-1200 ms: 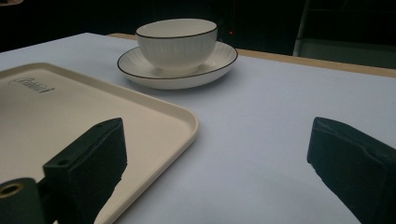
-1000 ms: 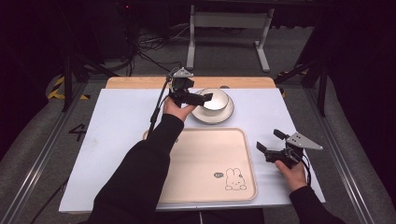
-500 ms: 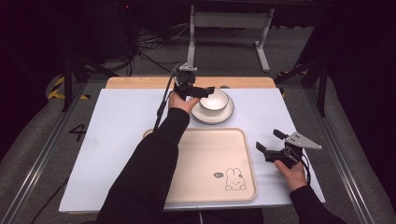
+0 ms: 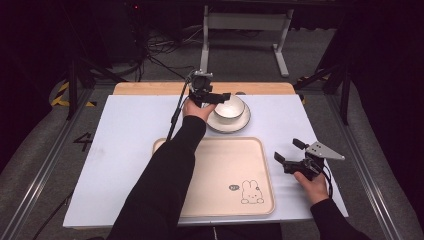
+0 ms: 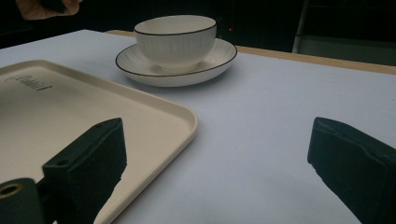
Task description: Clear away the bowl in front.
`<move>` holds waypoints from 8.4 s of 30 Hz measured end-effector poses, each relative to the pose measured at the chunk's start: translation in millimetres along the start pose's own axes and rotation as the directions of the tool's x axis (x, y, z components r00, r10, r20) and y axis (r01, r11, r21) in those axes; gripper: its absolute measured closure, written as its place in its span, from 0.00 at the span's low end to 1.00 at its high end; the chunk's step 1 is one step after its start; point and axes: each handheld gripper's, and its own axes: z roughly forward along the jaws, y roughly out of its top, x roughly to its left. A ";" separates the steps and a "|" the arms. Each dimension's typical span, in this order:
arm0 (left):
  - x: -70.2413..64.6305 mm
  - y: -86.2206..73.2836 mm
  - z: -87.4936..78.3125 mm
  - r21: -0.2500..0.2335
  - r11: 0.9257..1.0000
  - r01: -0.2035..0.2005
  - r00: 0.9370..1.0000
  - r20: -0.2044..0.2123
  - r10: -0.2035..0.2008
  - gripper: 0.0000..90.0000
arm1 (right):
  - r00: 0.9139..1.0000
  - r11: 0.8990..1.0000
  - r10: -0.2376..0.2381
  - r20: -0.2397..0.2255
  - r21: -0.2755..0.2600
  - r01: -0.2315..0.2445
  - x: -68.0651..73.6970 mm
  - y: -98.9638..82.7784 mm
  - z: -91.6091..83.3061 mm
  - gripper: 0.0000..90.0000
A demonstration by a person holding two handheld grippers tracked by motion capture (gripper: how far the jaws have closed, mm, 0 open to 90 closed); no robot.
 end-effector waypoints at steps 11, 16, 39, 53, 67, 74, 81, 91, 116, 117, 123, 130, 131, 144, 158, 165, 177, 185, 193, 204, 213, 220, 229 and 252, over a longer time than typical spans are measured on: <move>10.7 -10.6 20.6 0.116 0.985 0.131 0.991 -0.016 -0.130 0.19 | 1.000 1.000 -0.006 -0.004 -0.002 0.006 -0.3 -0.1 -0.3 0.06; 13.6 -16.2 29.3 0.161 0.977 0.142 0.990 -0.043 -0.137 0.19 | 1.000 1.000 -0.007 -0.005 -0.002 0.007 -0.3 -0.1 -0.3 0.06; 19.5 -27.5 45.9 0.226 0.944 0.239 0.969 -0.115 -0.218 0.44 | 1.000 1.000 -0.007 -0.009 -0.004 0.007 -0.4 -0.2 -0.6 0.05; 21.7 -29.6 48.9 0.254 0.908 0.334 0.938 -0.183 -0.294 0.72 | 1.000 1.000 -0.008 -0.010 -0.005 0.007 -0.4 -0.2 -0.6 0.06; 19.8 -27.2 49.8 0.232 0.893 0.386 0.911 -0.250 -0.328 0.88 | 1.000 1.000 -0.004 -0.010 -0.009 0.003 -0.6 -0.3 -1.0 0.05; 18.4 -27.8 49.2 0.222 0.898 0.379 0.911 -0.260 -0.320 0.88 | 1.000 1.000 -0.004 -0.011 -0.009 0.004 -0.9 -0.4 -1.1 0.05; 17.2 -24.9 44.1 0.202 0.907 0.368 0.913 -0.262 -0.312 0.90 | 1.000 1.000 -0.003 -0.012 -0.010 0.003 -1.2 -0.4 -1.1 0.05; 15.5 -15.4 29.0 0.188 0.916 0.354 0.925 -0.218 -0.313 0.90 | 1.000 1.000 -0.003 -0.012 -0.008 0.003 -1.5 -0.3 -1.0 0.05; 8.7 6.7 -13.3 0.206 0.944 0.259 0.955 -0.200 -0.218 0.90 | 1.000 1.000 -0.003 -0.011 -0.007 0.003 -1.4 -0.3 -0.7 0.05; 7.8 7.5 -16.2 0.213 0.945 0.247 0.958 -0.199 -0.206 0.90 | 1.000 1.000 -0.006 -0.012 -0.006 0.006 -1.6 -0.3 -0.7 0.06; 3.7 10.2 -24.5 0.232 0.950 0.210 0.968 -0.189 -0.168 0.90 | 1.000 1.000 -0.002 -0.012 -0.007 0.001 -1.4 -0.2 -0.6 0.06; -0.3 11.6 -34.8 0.275 0.947 0.165 0.978 -0.171 -0.120 0.90 | 1.000 1.000 -0.003 -0.013 -0.007 0.003 -1.4 -0.3 -0.7 0.05; -0.2 11.3 -36.5 0.281 0.946 0.161 0.979 -0.168 -0.117 0.90 | 1.000 1.000 -0.003 -0.013 -0.007 0.003 -1.4 -0.3 -0.7 0.05; -4.8 -1.2 -67.6 0.307 0.947 0.090 0.994 -0.090 -0.065 0.90 | 1.000 1.000 -0.002 -0.014 -0.005 0.002 -1.5 -0.2 -0.7 0.05; -13.3 -3.8 -103.6 0.345 0.939 -0.012 1.000 -0.007 0.015 0.90 | 1.000 1.000 -0.002 -0.011 -0.004 0.002 -1.4 -0.2 -0.5 0.05; -21.6 -5.0 -111.6 0.379 0.924 -0.059 0.998 0.051 0.043 0.90 | 1.000 1.000 -0.001 -0.012 -0.005 0.001 -1.5 -0.2 -0.4 0.05; -43.7 -10.9 -112.8 0.426 0.888 -0.170 0.983 0.134 0.124 0.90 | 1.000 1.000 -0.002 -0.009 -0.001 0.002 -1.3 -0.1 -0.3 0.05; -54.7 -16.4 -105.9 0.460 0.857 -0.232 0.969 0.189 0.161 0.90 | 1.000 1.000 0.000 -0.010 -0.004 0.000 -1.4 -0.2 -0.3 0.05; -64.1 -22.0 -99.4 0.488 0.826 -0.281 0.956 0.218 0.197 0.90 | 1.000 1.000 -0.001 -0.010 -0.005 0.001 -1.5 -0.2 -0.3 0.05; -66.1 -38.5 -80.1 0.551 0.777 -0.305 0.949 0.241 0.202 0.90 | 1.000 1.000 -0.001 -0.011 -0.002 0.001 -1.4 -0.1 -0.3 0.05; -71.5 -51.8 -67.2 0.596 0.728 -0.338 0.941 0.239 0.241 0.90 | 1.000 1.000 -0.001 -0.011 -0.001 0.001 -1.4 0.0 -0.2 0.05; -71.6 -61.5 -58.7 0.629 0.702 -0.334 0.942 0.237 0.236 0.90 | 1.000 1.000 -0.001 -0.011 -0.001 0.001 -1.4 0.0 -0.2 0.05; -74.1 -70.0 -51.6 0.645 0.684 -0.342 0.940 0.245 0.239 0.90 | 1.000 1.000 -0.001 -0.011 0.000 0.001 -1.4 0.0 -0.2 0.05; -75.1 -79.7 -41.2 0.675 0.643 -0.361 0.932 0.265 0.246 0.90 | 1.000 1.000 0.000 -0.011 0.000 0.000 -1.4 0.0 -0.1 0.05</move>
